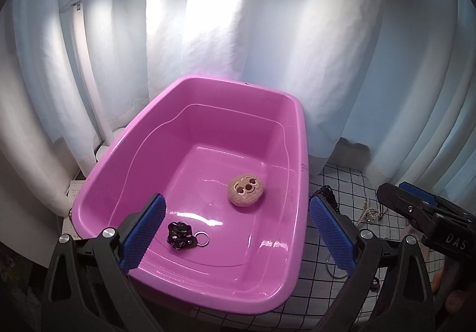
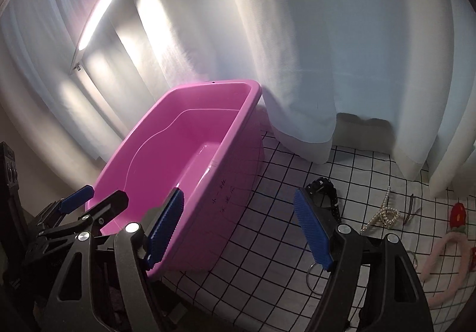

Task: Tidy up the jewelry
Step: 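Withdraw both open tools from the tub back over the table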

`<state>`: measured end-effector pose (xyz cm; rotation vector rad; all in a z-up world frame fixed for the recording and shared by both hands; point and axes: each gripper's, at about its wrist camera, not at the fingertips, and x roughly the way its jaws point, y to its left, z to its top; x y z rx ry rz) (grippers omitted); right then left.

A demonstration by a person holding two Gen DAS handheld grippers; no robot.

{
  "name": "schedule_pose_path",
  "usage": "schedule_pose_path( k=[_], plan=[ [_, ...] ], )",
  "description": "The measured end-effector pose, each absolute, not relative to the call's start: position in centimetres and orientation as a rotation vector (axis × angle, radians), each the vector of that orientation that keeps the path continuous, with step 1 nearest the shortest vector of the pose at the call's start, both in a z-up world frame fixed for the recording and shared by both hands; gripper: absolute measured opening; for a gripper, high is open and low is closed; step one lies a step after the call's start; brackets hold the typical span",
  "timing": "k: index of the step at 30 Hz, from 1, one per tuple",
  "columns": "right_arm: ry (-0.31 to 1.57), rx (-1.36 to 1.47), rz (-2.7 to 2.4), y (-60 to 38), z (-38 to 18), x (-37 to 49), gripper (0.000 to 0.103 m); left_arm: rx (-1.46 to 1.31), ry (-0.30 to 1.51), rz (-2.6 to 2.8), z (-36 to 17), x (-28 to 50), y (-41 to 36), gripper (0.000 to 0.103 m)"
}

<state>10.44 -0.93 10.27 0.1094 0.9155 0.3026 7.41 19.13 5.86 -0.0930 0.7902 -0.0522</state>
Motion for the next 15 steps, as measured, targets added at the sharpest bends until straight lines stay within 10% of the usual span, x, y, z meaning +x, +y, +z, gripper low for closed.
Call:
schedule_pose_path(
  k=[15],
  plan=[
    [0.942, 0.224, 0.026, -21.2, 9.0, -1.4, 0.073, -0.04, 0.847, -0.195, 3.8, 0.0, 5.7, 0.096]
  ],
)
